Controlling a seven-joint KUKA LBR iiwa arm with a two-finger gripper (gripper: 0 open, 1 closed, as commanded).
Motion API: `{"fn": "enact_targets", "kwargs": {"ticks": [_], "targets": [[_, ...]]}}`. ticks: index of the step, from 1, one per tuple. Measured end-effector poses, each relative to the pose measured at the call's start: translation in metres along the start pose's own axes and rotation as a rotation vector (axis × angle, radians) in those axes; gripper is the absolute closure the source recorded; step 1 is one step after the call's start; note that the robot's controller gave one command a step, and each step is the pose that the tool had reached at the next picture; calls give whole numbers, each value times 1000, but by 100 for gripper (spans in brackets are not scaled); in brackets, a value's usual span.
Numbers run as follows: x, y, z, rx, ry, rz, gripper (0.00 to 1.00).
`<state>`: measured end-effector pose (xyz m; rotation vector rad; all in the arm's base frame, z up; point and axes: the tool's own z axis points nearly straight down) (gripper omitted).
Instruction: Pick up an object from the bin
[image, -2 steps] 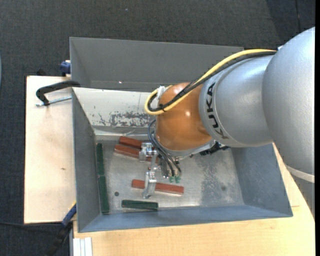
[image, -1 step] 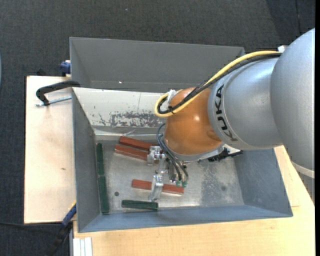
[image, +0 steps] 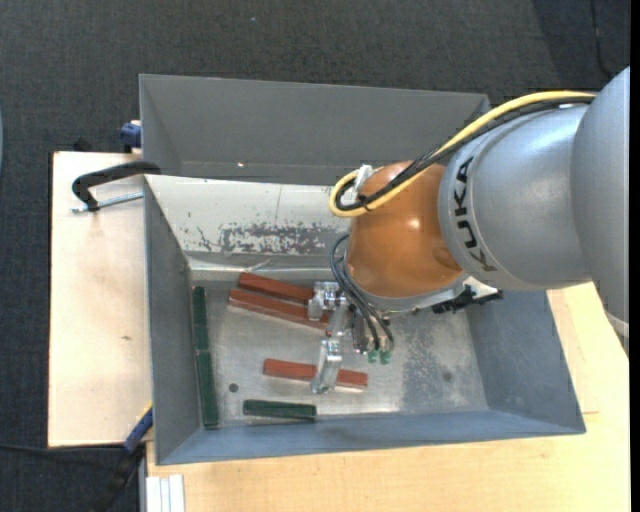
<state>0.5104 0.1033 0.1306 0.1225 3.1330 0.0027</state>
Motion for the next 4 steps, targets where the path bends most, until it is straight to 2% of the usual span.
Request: {"fn": "enact_targets", "kwargs": {"ticks": [1,2,4], "targets": [[2,-7,43,1,5,75,0],[10,-34,60,1,8,142,100],[10,-34,59,1,7,142,100]]}}
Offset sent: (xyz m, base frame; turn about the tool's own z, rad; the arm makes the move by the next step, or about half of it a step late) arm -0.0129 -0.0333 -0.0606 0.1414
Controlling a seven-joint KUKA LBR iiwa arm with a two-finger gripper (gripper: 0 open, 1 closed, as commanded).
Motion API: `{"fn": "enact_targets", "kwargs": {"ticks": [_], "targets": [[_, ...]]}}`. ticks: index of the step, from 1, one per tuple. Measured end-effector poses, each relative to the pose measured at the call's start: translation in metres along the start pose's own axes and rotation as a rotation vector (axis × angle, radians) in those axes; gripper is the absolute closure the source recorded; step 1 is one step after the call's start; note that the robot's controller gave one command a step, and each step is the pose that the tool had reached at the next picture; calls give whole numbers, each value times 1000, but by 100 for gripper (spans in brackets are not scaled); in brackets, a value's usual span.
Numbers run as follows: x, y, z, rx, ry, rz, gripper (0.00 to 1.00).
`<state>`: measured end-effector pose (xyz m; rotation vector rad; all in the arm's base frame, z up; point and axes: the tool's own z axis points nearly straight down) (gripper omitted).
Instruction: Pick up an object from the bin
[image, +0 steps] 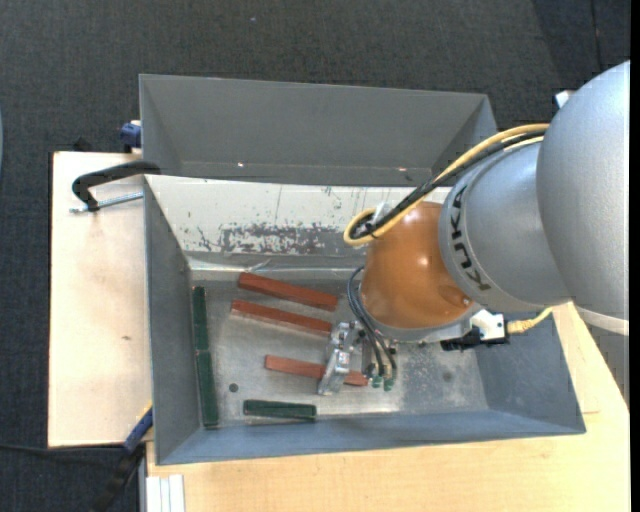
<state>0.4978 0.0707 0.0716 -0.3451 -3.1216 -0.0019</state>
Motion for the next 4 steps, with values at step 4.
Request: {"fn": "enact_targets", "kwargs": {"ticks": [4], "targets": [[1,0,-51,0,-1,0,100]]}}
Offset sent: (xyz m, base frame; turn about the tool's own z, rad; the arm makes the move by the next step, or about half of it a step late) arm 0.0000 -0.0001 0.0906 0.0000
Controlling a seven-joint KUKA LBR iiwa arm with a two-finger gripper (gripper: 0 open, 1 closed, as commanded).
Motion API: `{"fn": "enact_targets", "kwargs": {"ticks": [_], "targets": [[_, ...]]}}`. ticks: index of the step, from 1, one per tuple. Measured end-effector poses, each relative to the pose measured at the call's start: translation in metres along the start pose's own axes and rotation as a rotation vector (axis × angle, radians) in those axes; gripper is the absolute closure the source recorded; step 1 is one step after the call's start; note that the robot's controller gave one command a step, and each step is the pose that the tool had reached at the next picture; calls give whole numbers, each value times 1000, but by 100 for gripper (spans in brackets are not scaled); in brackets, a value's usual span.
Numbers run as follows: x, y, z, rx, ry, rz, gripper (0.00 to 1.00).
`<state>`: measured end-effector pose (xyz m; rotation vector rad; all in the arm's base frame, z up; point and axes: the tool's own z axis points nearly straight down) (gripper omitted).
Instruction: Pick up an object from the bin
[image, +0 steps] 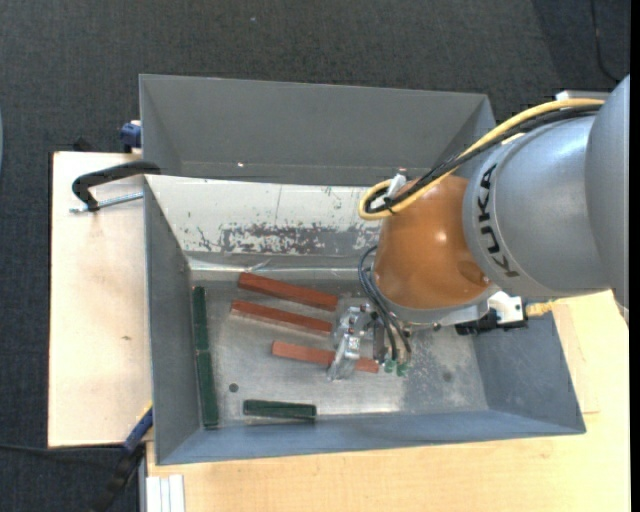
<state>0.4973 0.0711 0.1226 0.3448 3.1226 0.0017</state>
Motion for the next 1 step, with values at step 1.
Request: {"fn": "enact_targets", "kwargs": {"ticks": [1], "targets": [[-1,0,-19,-1,-2,0,100]]}}
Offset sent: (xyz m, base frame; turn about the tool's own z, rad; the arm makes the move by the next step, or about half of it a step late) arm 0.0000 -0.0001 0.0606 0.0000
